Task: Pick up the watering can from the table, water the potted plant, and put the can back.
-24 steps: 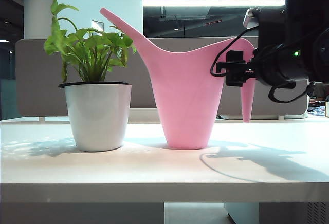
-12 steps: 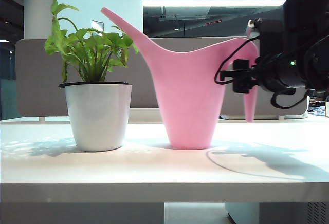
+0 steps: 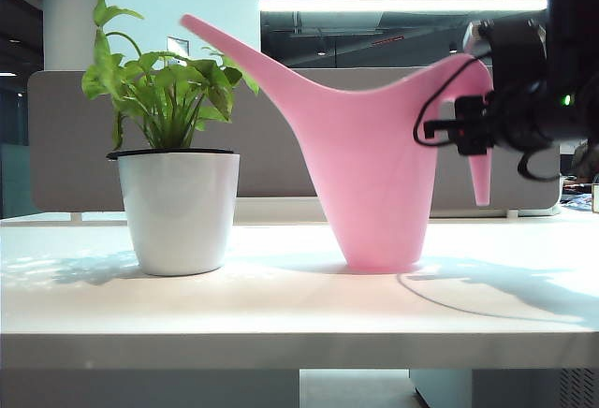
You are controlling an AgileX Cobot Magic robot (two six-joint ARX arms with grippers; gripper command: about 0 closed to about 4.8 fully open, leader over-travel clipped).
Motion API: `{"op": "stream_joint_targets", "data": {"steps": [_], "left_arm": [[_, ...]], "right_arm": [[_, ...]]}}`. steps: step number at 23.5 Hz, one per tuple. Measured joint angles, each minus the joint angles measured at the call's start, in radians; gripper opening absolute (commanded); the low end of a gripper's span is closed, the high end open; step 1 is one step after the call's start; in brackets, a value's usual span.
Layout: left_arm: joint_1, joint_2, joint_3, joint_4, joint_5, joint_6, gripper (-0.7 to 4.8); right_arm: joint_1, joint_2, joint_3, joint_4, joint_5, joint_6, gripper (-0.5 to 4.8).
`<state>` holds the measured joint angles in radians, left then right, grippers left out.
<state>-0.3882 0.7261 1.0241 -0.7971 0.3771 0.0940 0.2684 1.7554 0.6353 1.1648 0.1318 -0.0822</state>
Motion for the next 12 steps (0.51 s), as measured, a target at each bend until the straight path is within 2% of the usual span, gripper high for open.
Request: {"op": "stream_joint_targets", "data": {"steps": [4, 8, 12], "left_arm": [[0.0, 0.0, 0.0, 0.0, 0.0, 0.0, 0.03], [0.0, 0.0, 0.0, 0.0, 0.0, 0.0, 0.03], [0.0, 0.0, 0.0, 0.0, 0.0, 0.0, 0.03]], "right_arm": [[0.0, -0.181, 0.132, -0.297, -0.026, -0.135, -0.01], [-0.004, -0.241, 0.263, -0.451, -0.018, -0.182, -0.01], [-0.002, -0.266, 0.378, -0.576, -0.02, -0.283, -0.01]]}}
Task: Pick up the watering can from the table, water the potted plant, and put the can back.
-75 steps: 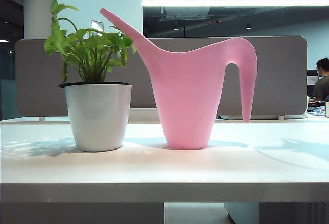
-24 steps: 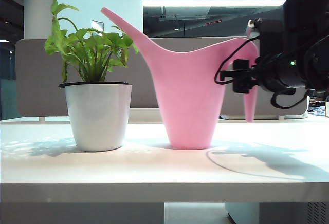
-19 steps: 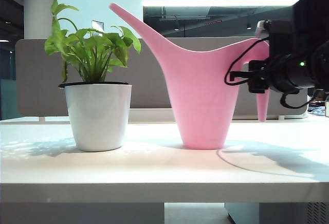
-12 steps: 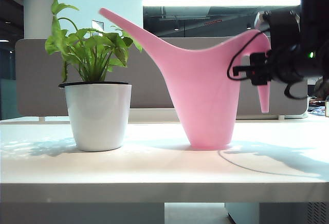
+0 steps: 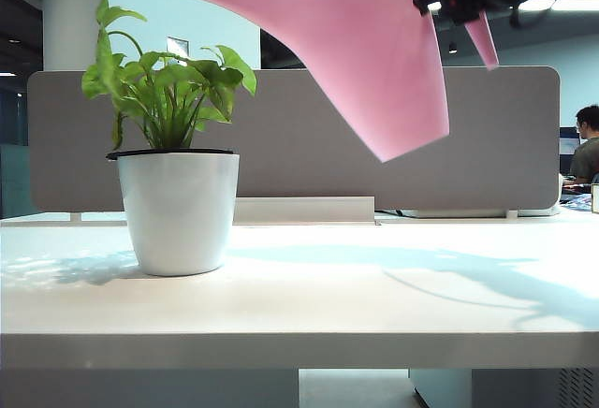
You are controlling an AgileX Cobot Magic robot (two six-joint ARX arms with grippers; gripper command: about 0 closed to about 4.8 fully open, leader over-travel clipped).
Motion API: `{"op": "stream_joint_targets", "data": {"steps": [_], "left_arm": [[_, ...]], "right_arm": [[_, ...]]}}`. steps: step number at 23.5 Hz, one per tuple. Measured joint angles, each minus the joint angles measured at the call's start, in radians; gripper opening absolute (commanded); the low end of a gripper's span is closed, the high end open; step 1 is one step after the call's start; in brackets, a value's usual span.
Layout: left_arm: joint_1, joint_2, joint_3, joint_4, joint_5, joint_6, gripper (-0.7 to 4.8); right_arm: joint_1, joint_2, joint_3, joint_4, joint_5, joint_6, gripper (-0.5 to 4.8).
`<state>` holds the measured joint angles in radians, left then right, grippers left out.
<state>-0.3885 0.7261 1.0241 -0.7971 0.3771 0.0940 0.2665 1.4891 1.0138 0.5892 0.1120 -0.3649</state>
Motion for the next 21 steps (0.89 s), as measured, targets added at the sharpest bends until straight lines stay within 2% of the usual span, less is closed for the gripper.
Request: {"op": "stream_joint_targets", "data": {"steps": [4, 8, 19, 21], "left_arm": [[0.0, 0.0, 0.0, 0.0, 0.0, 0.0, 0.03], [0.0, 0.0, 0.0, 0.0, 0.0, 0.0, 0.03], [0.0, 0.0, 0.0, 0.0, 0.0, 0.0, 0.03], [0.0, 0.0, 0.0, 0.0, 0.0, 0.0, 0.03]], "right_arm": [[0.002, -0.009, 0.106, -0.145, 0.008, -0.063, -0.01], [0.004, -0.014, 0.183, -0.253, 0.042, -0.18, -0.01], [0.032, -0.031, 0.22, -0.349, 0.046, -0.472, -0.01], [0.04, -0.055, 0.22, -0.356, 0.049, -0.49, -0.01]]}}
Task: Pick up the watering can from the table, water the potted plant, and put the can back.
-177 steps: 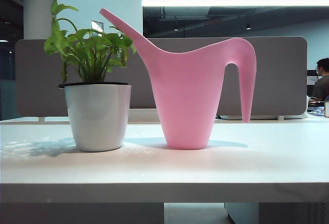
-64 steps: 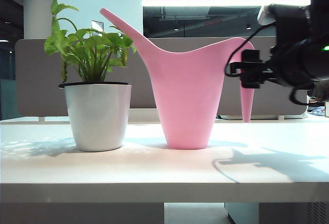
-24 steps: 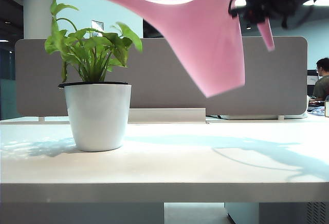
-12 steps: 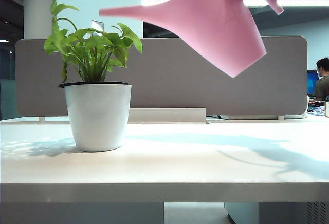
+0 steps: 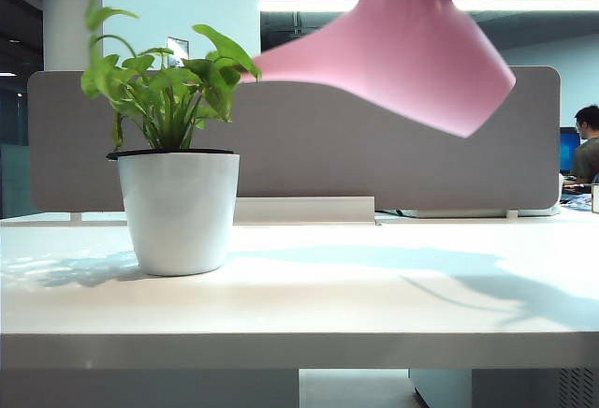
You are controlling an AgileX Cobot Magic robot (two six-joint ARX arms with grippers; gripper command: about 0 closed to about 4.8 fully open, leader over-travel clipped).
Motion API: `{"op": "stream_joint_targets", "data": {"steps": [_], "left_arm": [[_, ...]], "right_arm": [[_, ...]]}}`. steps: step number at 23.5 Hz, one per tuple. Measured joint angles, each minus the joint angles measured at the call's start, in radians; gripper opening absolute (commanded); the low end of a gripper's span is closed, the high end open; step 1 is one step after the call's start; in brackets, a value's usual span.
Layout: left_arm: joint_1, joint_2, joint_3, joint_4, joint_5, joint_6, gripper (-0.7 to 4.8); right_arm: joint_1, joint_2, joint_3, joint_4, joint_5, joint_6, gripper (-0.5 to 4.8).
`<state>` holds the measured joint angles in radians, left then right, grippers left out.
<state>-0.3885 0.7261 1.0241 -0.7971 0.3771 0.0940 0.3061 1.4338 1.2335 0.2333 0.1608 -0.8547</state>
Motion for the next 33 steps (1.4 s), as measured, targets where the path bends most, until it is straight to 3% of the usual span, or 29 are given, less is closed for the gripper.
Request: {"op": "stream_joint_targets", "data": {"steps": [22, 25, 33], "left_arm": [[0.0, 0.0, 0.0, 0.0, 0.0, 0.0, 0.03], [0.0, 0.0, 0.0, 0.0, 0.0, 0.0, 0.03], [0.0, 0.0, 0.0, 0.0, 0.0, 0.0, 0.03]], "right_arm": [[0.003, -0.062, 0.006, -0.032, -0.006, -0.154, -0.01], [0.003, -0.062, 0.006, -0.031, -0.054, -0.174, -0.01], [0.003, -0.062, 0.006, -0.032, -0.05, -0.095, -0.01]]}}
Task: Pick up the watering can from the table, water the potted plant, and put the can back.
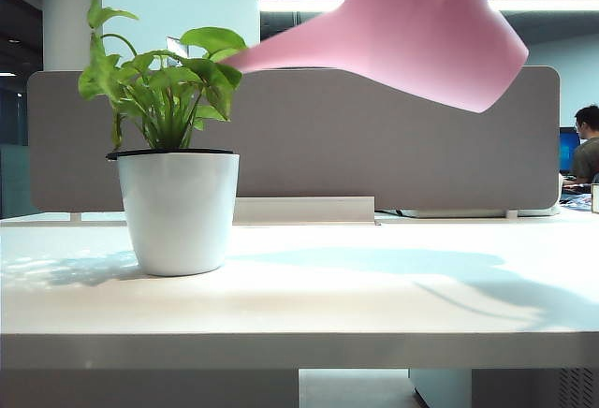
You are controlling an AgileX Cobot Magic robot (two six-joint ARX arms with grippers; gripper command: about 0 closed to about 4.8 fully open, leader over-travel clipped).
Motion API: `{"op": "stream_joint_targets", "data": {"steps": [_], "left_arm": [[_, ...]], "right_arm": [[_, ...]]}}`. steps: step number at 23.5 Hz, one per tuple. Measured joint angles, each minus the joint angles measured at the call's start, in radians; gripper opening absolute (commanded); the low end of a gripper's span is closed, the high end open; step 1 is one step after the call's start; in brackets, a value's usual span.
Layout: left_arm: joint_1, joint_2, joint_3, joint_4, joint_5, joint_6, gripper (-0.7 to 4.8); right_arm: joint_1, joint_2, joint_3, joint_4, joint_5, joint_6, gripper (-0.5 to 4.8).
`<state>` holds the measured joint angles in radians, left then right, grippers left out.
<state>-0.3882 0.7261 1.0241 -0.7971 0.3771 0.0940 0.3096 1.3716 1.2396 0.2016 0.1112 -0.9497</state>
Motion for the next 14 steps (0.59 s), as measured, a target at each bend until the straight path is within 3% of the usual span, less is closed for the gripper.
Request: {"op": "stream_joint_targets", "data": {"steps": [10, 14], "left_arm": [[0.0, 0.0, 0.0, 0.0, 0.0, 0.0, 0.03], [0.0, 0.0, 0.0, 0.0, 0.0, 0.0, 0.03]], "right_arm": [[0.0, 0.002, -0.011, -0.054, 0.0, 0.119, -0.01], [0.0, 0.005, -0.019, -0.066, 0.0, 0.109, -0.01]]}}
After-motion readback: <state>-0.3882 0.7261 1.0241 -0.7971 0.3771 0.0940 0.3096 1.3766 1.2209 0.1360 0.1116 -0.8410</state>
